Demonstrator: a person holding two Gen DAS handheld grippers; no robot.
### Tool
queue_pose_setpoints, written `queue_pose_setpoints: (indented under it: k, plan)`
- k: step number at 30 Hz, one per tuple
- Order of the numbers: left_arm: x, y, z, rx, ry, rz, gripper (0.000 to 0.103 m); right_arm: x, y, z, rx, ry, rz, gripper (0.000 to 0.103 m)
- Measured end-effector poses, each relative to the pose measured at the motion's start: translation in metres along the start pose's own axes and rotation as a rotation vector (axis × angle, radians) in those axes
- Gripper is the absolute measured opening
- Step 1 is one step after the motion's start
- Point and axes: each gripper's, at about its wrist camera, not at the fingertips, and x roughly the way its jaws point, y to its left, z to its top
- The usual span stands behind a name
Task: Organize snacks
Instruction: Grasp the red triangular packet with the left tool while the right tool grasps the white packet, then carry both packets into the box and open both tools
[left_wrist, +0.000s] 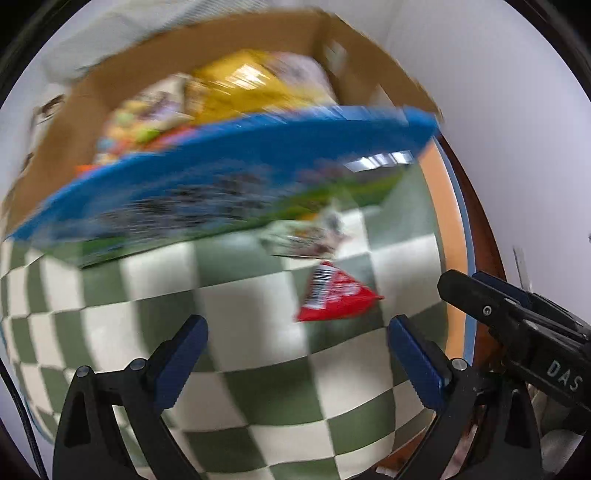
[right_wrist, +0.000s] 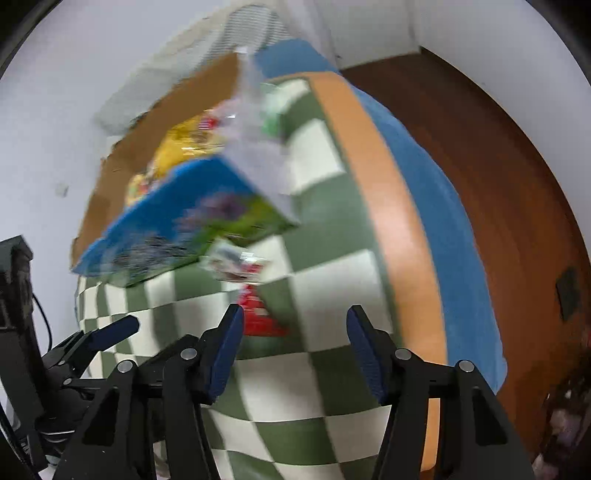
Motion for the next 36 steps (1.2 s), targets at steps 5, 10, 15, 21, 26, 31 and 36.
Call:
queue_pose_setpoints:
  k: [5,10,15,21,26,31,36]
  plan:
    - [0.053,-0.028,0.014,0.09,0.076,0.015,0.085,0.015,-0.034,-0.006,0.062,0.017,-0.016,0.061]
    - [0.066,-0.027,0.008,0.108,0.098,0.042,0.048,0.02,-0.04,-0.003,0.053,0.025,0.004,0.062]
    - [0.043,0.024,-0.016,0.023,0.087,0.066,0.048,0.039,-0.008,0.007,-0.015,0.039,0.097,0.061]
    - [0.033,0.094,-0.032,-0.181,0.099,0.083,0.048,0.077,0.053,0.021,-0.11,0.042,0.169,0.062]
    - [0.034,0.122,-0.033,-0.301,0.088,0.069,0.047,0.111,0.087,0.029,-0.221,0.039,0.045,0.062]
    - [0.029,0.125,-0.038,-0.316,0.074,0.061,0.047,0.109,0.094,0.019,-0.272,0.022,-0.001,0.054]
    - [0.021,0.123,-0.044,-0.314,0.068,0.027,0.046,0.095,0.084,-0.003,-0.248,0.031,0.018,0.054]
